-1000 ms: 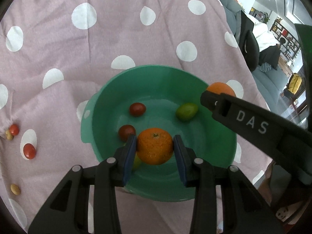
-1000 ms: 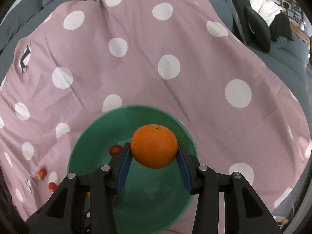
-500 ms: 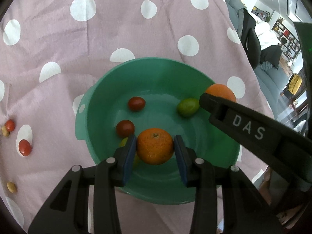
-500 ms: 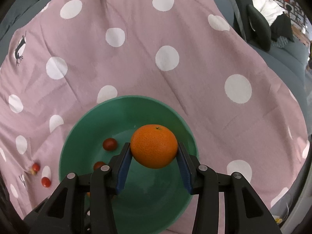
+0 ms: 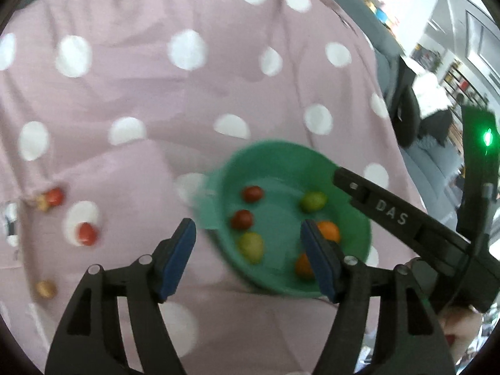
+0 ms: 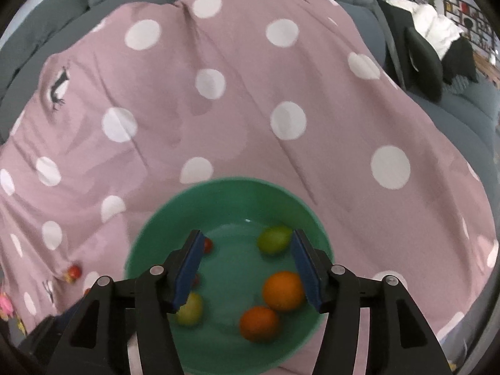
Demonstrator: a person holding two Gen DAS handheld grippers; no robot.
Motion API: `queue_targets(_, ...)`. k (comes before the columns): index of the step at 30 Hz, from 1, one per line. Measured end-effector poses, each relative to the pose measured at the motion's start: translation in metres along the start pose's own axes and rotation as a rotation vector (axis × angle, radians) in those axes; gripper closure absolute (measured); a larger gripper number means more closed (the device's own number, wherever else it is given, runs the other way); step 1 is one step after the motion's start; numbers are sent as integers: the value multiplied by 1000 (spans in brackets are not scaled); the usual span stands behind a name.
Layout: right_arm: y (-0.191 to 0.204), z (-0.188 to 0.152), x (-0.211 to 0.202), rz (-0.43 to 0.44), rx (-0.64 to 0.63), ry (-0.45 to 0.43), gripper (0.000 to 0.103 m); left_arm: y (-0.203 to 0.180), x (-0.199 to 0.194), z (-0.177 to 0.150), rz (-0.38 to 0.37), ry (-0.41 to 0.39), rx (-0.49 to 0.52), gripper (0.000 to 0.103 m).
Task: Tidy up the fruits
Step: 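Move both open tools back to the remaining fruits on the sheet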
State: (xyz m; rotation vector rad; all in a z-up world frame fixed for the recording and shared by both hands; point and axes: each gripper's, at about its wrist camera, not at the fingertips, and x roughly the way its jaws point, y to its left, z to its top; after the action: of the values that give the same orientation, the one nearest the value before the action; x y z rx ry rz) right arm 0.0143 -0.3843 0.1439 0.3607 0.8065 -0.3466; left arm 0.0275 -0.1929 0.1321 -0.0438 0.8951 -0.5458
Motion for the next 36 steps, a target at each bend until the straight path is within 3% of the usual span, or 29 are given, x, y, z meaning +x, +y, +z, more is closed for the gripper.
queue_targets(9,33,0,-9,93,-84,-41,45,89,-67,-15,198,-93,-151,31)
queue_targets(16,66,-6,-14,180,-161,-55,45,152,-92,-35,265,-158,-285,31)
queue_targets(21,100,-17,-12,242,-250,-34,45,191,-99,-46,292,-159,-397,31)
queue_targets(36,193,-73,6,353,-510,79,45,225,-96,-57,354,-115,-440,31)
